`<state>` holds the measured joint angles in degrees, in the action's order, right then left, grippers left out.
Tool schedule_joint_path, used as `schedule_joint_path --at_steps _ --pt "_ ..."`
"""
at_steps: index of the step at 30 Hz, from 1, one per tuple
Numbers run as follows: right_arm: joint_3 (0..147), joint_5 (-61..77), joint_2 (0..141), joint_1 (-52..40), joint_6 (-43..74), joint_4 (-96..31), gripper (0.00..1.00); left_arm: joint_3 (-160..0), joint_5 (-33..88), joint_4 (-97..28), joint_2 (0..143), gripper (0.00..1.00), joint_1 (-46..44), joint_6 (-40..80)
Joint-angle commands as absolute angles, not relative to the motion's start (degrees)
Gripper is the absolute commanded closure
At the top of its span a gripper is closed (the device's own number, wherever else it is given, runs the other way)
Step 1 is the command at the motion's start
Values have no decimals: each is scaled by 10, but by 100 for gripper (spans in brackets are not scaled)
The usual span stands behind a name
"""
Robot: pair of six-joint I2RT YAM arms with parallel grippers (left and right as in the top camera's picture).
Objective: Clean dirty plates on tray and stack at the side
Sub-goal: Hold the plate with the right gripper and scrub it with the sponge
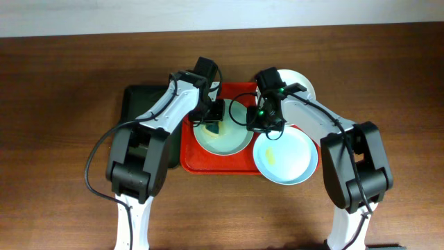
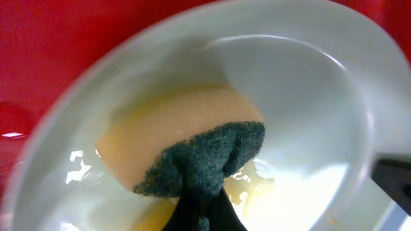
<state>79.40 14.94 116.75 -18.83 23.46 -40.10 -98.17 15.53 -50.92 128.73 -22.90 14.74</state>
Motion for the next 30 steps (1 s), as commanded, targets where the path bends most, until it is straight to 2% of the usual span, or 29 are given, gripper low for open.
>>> schedule_joint_path --at_steps 1,5,10,18,25,30 --pt "801 206 1171 -198 225 -389 96 -968 269 -505 1332 100 -244 111" --pt "801 206 1171 -198 225 -386 96 -969 361 -489 1331 100 -242 75" --pt "801 206 1171 -198 225 -386 96 -995 361 -482 1322 100 -224 76" --pt "801 206 1171 -198 225 -386 96 -1015 223 -504 1240 100 -192 76" --pt "801 206 1171 -198 225 -385 96 -1015 114 -547 1234 100 -189 83" --pt "801 206 1171 -198 225 -385 96 -1008 91 -559 1234 100 -191 94"
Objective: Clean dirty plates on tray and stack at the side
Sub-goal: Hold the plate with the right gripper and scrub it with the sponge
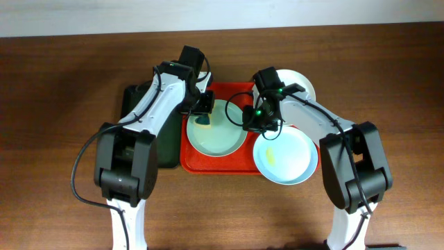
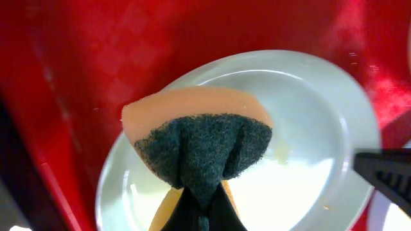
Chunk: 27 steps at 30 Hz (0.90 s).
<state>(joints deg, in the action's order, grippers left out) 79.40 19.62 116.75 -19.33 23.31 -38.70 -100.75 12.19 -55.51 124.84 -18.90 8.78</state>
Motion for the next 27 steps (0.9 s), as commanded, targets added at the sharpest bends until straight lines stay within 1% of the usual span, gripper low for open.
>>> schedule_joint_path --at_steps 1,5,13,17,22,25,27 --pt "801 206 1171 -198 226 -386 96 -1002 91 -558 1234 100 -191 96" --pt "801 206 1171 -198 226 -386 96 -965 86 -533 1234 100 -200 103" --pt "801 204 1171 -198 226 -386 96 -879 79 -474 1236 100 -223 165" --pt "801 204 1171 -198 226 -385 96 -874 142 -466 1236 100 -242 164" --pt "801 204 1171 -198 225 -385 96 -878 286 -422 1236 100 -250 152" --pt "801 204 1171 -198 225 -385 96 -898 275 -427 1231 100 -250 152" --pt "801 204 1171 -198 225 -385 96 -917 227 -442 1218 100 -250 152"
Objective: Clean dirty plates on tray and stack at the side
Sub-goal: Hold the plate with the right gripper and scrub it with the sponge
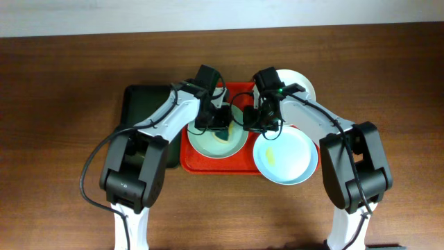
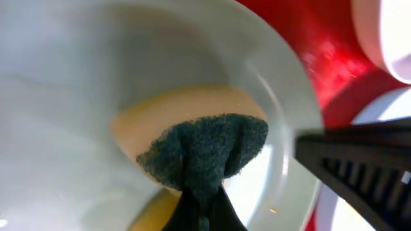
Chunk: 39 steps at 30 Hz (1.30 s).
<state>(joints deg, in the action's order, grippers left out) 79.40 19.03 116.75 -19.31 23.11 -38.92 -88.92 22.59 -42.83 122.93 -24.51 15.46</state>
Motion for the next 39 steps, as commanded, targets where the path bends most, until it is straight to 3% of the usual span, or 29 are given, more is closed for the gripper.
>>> schedule_joint_path --at_steps 1,9,13,21,34,39 --pt "801 204 1171 -198 226 -385 96 -931 186 -455 1206 100 -250 152" --pt "801 204 1171 -198 225 -385 96 -945 -5 -508 1173 100 -250 155" --pt "801 204 1171 -198 226 -385 96 -915 -18 -494 1175 100 -250 173" --pt "801 204 1171 -198 225 -385 96 -865 -3 -433 1209 100 -250 199" --pt "801 204 1171 -198 225 -385 96 -886 279 -395 1250 100 -253 169" --pt "801 204 1171 -198 225 -385 96 -933 179 -450 1216 100 -235 166"
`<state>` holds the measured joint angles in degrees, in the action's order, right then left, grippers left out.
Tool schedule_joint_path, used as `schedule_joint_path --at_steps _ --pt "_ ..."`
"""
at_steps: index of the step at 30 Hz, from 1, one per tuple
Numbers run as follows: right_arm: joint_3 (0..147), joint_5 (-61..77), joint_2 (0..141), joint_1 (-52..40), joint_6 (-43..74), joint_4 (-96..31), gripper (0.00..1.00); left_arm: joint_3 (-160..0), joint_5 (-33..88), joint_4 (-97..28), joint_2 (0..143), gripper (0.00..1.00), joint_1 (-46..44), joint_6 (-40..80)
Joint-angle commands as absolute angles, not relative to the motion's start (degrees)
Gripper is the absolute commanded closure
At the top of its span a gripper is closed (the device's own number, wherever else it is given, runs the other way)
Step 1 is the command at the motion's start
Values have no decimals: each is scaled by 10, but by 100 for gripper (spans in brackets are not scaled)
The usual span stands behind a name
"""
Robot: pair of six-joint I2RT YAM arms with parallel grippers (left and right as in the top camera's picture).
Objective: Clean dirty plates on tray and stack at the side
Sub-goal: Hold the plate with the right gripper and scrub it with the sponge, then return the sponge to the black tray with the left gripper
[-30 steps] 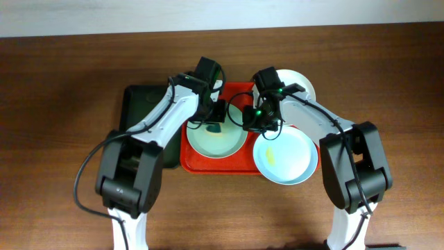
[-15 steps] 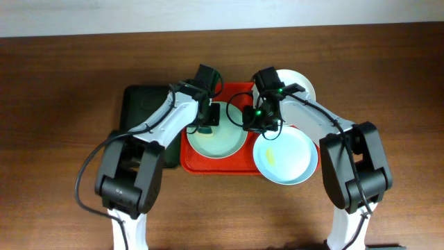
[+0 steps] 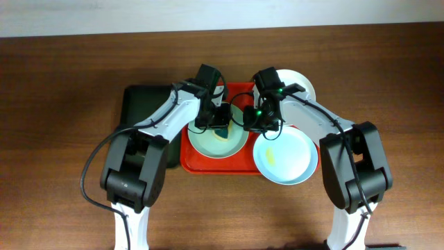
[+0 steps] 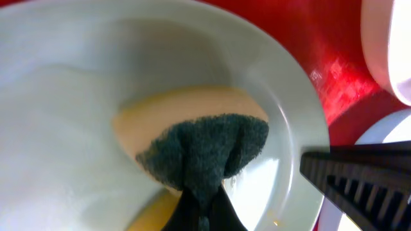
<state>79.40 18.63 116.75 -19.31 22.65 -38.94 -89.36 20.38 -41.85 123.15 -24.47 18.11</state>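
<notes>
A pale green plate [image 3: 205, 142] [image 4: 77, 128] lies on the red tray [image 3: 191, 163] [image 4: 334, 83]. My left gripper [image 3: 220, 123] [image 4: 204, 208] is shut on a yellow sponge with a dark green scouring side [image 3: 223, 131] [image 4: 192, 128]. The sponge is pressed onto the plate's right part, near the rim. My right gripper [image 3: 250, 123] is at that right rim and looks shut on it. One of its black fingers [image 4: 366, 186] shows at the rim's edge. A light blue plate [image 3: 288, 158] with a yellow smear rests at the tray's right edge.
A white plate [image 3: 300, 83] sits on the table behind the right arm. A black mat [image 3: 142, 111] lies left of the tray under the left arm. Brown tabletop [image 3: 62, 139] surrounds everything.
The sponge has shifted a little inside the plate, staying by the right rim. Both arms stand almost where they were, and the right gripper is still at the rim.
First the sponge was pressed on the plate's middle left. Then the left gripper held it over the plate's far left edge. Then it was down near the right rim beside the right gripper, where it still is. The right gripper stayed at the rim throughout.
</notes>
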Motion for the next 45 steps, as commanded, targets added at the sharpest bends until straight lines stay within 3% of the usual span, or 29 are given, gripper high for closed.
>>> schedule_joint_path --at_steps 1,9,16,30,33,39,40,42,45 --pt "801 204 1171 -198 225 -385 96 -941 154 -467 1206 100 -228 166" --pt "801 204 1171 -198 225 -385 91 -967 6 -604 1161 100 -168 118" --pt "801 199 1171 -198 226 -385 86 -967 -65 -613 1161 100 -115 119" --pt "801 186 1172 -199 225 -386 76 -918 -69 -565 1181 100 -62 119" --pt "801 186 1175 -199 226 -386 75 -896 -69 -547 1182 91 -62 119" --pt "801 186 1178 -199 226 -385 75 -877 -69 -529 1182 90 -62 119" --pt "801 186 1178 -199 225 -385 75 -877 -69 -528 1182 87 -62 119" --pt "801 186 1178 -199 225 -385 75 -877 -69 -528 1182 54 -62 119" --pt "801 180 1178 -199 226 -385 75 -881 -69 -535 1177 48 -62 119"
